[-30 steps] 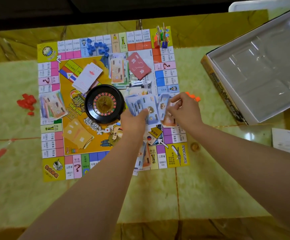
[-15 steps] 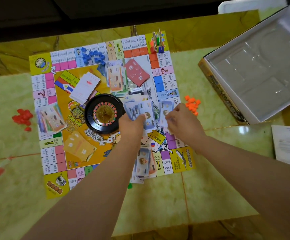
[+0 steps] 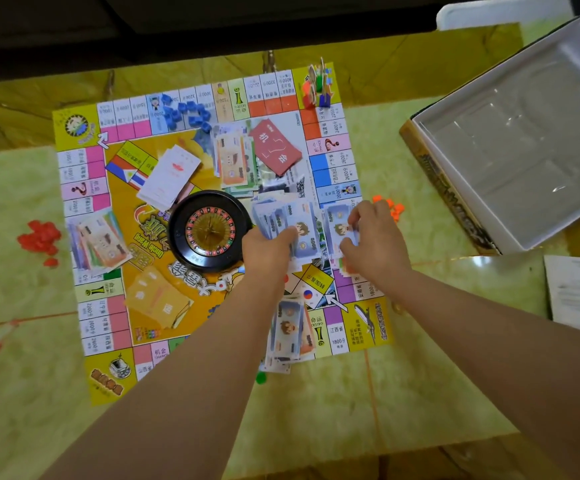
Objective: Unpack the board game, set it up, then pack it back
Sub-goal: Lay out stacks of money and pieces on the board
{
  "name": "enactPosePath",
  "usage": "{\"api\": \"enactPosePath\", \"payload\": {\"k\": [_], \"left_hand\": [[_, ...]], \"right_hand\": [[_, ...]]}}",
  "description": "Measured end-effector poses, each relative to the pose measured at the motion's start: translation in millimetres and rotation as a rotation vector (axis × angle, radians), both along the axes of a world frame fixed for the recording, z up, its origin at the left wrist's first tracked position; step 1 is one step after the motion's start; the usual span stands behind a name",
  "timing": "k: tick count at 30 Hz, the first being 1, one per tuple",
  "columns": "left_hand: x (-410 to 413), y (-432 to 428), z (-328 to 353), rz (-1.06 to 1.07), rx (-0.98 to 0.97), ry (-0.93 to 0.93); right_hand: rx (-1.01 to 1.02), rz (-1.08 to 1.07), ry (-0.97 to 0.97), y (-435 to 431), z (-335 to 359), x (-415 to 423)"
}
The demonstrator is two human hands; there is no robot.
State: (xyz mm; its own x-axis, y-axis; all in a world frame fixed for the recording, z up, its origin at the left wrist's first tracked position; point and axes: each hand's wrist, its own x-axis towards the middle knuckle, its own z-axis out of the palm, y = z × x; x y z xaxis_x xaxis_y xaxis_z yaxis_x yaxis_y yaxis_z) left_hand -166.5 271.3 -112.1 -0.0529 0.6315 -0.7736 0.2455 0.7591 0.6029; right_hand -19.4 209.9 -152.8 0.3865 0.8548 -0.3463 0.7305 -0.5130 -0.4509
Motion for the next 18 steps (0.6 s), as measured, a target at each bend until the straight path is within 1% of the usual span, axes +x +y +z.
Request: {"api": "enactPosePath", "payload": {"k": [1,2,3,5,6,8,11,14,16,18], "left_hand": [[0.2,2.2,2.7,0.001,-0.008,-0.01],[0.9,3.4,4.7,0.003,-0.008,-0.019],[1.1,5.6,7.8,0.008,0.003,-0.033],[1.1,9.7,14.5,0.034,0.015,-0.055],[-1.3,13.9,15.8,0.057,0.019,-0.075],[-7.9,23.8,20.5,0.102,0.012,-0.113],[-24.4,41.1,24.9,0.123,-0.029,-0.171],[-43.1,61.8,20.9,0.114,0.0,-0.075],[-56.6,78.0,15.9,0.157,0.036,0.018],[-67.5,93.4,11.8,0.203,0.068,0.065]], "right_hand": [[0.015,-0.018,-0.02,4.4,4.9,-1.3],[0.035,-0.043,0.014,9.7,10.5,-4.4],[0.057,-0.077,0.12,17.0,15.5,-8.7],[0.035,-0.142,0.466,30.8,26.6,-19.8],[0.017,-0.154,0.582,38.4,30.9,-26.1],[0.019,-0.151,0.6,52.2,34.1,-36.6],[0.054,-0.226,0.586,75.1,37.0,-49.3],[0.077,-0.304,0.588,98.9,36.6,-61.4],[0.089,-0.365,0.621,116.9,34.2,-70.6],[0.073,-0.381,0.636,134.9,30.0,-78.6]]}}
